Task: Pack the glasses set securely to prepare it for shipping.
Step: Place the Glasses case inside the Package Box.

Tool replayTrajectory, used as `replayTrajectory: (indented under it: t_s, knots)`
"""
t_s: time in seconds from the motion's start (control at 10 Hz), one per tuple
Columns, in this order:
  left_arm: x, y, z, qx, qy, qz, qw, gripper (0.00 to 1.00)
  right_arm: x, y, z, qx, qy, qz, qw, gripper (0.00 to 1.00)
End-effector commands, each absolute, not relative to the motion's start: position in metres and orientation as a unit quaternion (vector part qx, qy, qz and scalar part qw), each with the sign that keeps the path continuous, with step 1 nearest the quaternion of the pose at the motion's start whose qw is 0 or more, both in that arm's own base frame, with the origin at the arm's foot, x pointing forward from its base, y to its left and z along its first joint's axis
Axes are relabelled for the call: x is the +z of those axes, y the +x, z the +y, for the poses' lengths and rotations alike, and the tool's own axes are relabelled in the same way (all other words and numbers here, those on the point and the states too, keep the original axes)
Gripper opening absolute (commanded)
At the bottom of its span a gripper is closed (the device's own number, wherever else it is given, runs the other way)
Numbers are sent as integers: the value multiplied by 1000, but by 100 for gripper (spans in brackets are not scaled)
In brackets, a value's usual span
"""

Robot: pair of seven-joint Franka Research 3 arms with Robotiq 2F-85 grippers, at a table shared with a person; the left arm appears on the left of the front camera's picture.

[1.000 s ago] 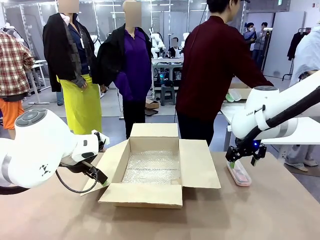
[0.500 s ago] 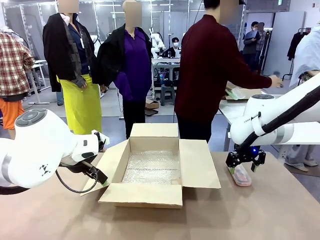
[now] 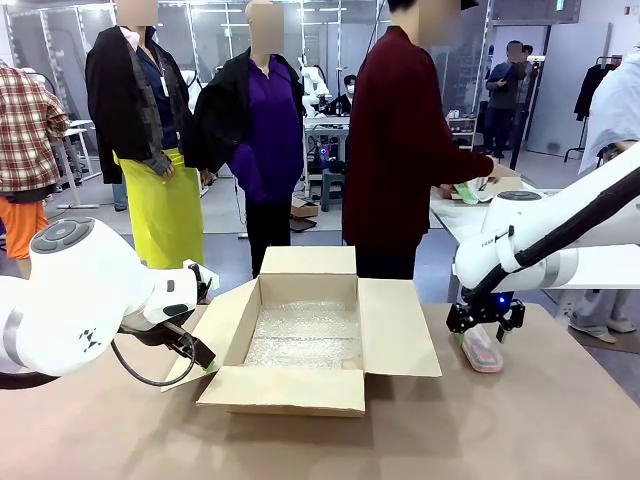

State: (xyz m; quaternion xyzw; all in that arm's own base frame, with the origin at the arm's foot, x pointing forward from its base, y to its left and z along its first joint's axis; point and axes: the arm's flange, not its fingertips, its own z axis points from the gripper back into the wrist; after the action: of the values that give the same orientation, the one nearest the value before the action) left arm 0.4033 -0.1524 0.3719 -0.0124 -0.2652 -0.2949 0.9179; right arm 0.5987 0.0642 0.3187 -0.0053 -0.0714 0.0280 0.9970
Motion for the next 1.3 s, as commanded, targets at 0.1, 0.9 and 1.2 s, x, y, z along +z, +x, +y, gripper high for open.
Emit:
replayTrajectory:
  t_s: [0.1,0.9,1.2]
  knots:
    - [372,403,-152,-294,-13,-265,918,100,315,606,72,9,-2,-70,998,87]
    - [372,403,-152,-294,-13,-265,918,100,334,592,65,-1,7,-59,998,0]
    - [372,403,-152,-294,-13,-265,918,100,391,580,76,57,-11,-86,995,0]
